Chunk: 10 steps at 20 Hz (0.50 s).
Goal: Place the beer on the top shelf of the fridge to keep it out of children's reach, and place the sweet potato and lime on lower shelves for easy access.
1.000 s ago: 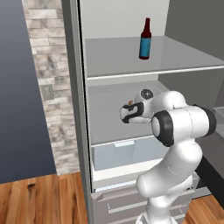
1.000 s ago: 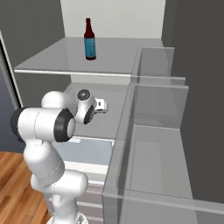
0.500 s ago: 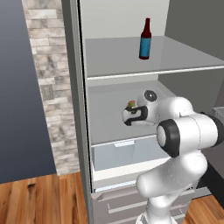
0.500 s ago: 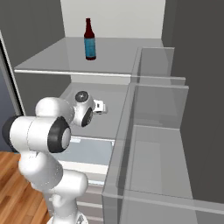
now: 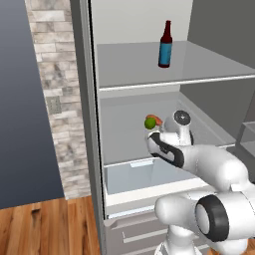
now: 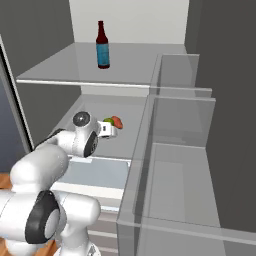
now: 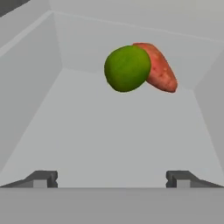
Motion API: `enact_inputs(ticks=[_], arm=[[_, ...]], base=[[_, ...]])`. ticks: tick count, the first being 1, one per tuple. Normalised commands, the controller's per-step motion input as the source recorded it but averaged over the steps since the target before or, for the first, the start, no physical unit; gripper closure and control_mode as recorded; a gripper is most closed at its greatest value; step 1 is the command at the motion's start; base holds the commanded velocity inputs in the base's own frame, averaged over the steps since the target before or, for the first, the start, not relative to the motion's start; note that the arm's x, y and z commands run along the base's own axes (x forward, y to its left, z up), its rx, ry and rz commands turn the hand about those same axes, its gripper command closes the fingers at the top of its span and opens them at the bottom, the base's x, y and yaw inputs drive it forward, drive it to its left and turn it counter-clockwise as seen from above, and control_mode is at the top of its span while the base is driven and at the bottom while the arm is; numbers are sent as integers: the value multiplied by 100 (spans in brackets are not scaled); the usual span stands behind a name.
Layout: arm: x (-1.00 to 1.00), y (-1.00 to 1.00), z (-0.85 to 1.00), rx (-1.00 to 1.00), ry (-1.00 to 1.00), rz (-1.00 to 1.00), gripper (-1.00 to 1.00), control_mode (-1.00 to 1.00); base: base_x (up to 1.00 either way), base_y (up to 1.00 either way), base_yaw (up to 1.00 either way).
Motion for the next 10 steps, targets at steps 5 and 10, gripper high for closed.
enact_inputs(ticks=[5,10], arm=[[-100,10,36,-7,2,1,-100,-100],[-100,12,33,-8,0,0,-100,-100]], base=[[0,0,0],[0,0,0]])
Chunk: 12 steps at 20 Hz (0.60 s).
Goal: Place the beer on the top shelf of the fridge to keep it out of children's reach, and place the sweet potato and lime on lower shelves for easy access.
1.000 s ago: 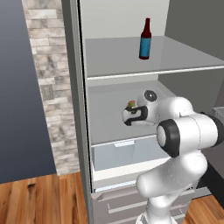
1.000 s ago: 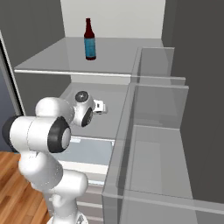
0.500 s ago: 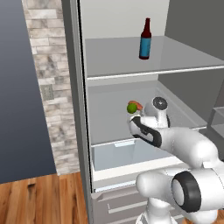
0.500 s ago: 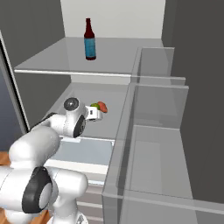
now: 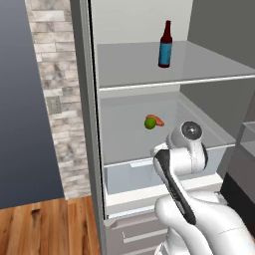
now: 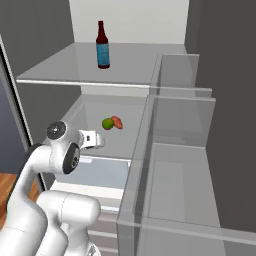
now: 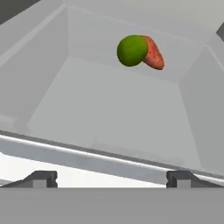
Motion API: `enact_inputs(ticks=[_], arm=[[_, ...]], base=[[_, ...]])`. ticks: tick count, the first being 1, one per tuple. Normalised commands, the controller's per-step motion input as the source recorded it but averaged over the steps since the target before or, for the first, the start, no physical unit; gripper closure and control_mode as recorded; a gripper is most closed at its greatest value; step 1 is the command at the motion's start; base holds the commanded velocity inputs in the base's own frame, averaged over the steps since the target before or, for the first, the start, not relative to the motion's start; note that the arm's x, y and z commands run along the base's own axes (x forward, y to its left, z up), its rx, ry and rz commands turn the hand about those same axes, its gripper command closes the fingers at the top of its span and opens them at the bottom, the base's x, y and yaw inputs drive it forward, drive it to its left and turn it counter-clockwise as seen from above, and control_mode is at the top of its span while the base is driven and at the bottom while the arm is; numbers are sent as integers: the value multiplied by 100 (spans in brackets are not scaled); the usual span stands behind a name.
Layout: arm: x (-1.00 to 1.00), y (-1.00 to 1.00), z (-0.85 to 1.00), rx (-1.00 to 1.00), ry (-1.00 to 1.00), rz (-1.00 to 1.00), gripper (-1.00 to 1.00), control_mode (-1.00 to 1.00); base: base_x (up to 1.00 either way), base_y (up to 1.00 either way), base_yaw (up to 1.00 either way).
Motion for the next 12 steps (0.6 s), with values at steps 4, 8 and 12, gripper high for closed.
enact_inputs(ticks=[4,8,12], arm=[[-100,25,47,-10,0,0,-100,-100],[-91,36,66,-11,0,0,-100,-100],[-85,38,50,-11,-3,0,-100,-100]], base=[[0,0,0],[0,0,0],[0,0,0]])
